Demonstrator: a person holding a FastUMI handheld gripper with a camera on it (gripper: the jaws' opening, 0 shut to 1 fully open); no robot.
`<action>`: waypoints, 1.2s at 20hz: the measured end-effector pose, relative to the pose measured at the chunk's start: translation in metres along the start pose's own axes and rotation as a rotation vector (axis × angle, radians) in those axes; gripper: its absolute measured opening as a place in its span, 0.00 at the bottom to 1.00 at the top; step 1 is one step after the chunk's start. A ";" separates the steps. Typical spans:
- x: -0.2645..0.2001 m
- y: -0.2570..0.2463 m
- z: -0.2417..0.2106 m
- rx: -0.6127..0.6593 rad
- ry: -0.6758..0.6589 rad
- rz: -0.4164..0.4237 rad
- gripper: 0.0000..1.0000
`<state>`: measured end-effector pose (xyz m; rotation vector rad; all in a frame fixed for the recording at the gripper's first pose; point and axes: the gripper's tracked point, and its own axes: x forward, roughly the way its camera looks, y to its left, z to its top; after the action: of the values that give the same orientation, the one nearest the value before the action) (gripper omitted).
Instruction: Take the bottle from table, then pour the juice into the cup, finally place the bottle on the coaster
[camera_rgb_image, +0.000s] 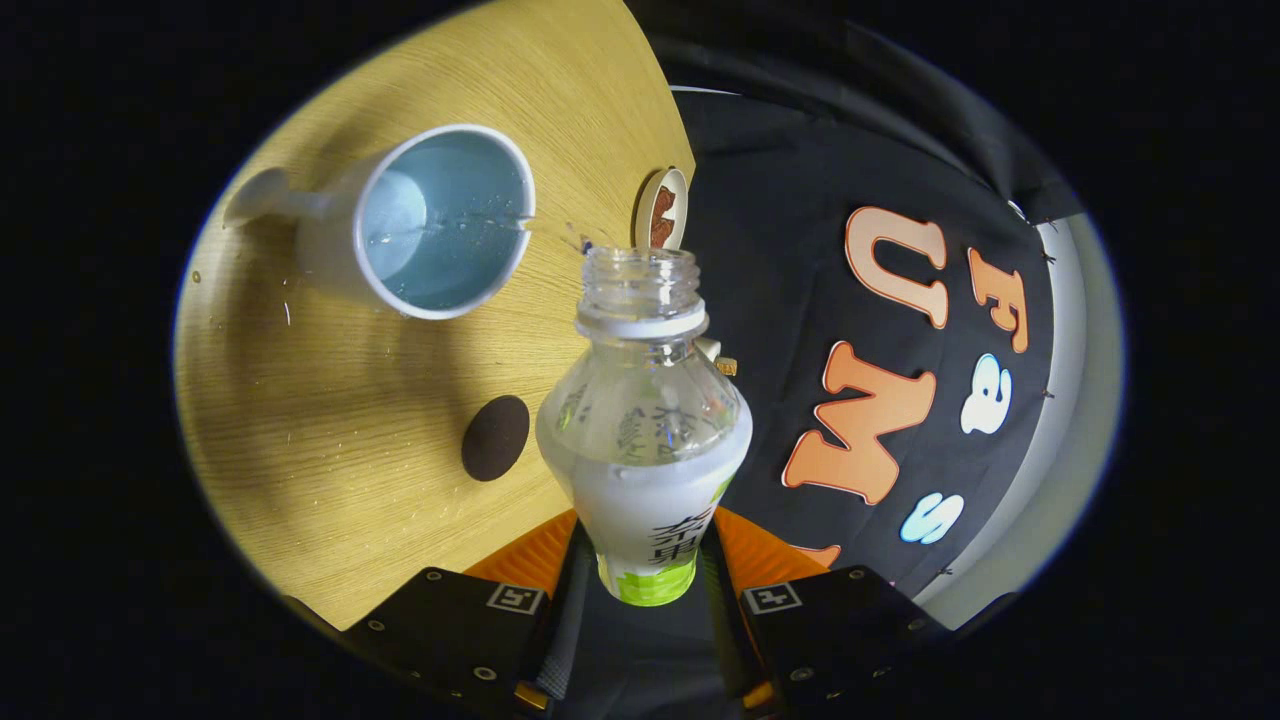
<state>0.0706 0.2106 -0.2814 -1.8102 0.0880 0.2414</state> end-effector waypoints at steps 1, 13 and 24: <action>0.001 0.001 0.000 -0.004 -0.001 0.000 0.58; 0.001 -0.002 0.001 -0.076 -0.020 0.003 0.58; 0.000 -0.010 0.002 -0.119 -0.031 -0.007 0.58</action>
<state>0.0720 0.2152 -0.2729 -1.9237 0.0462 0.2743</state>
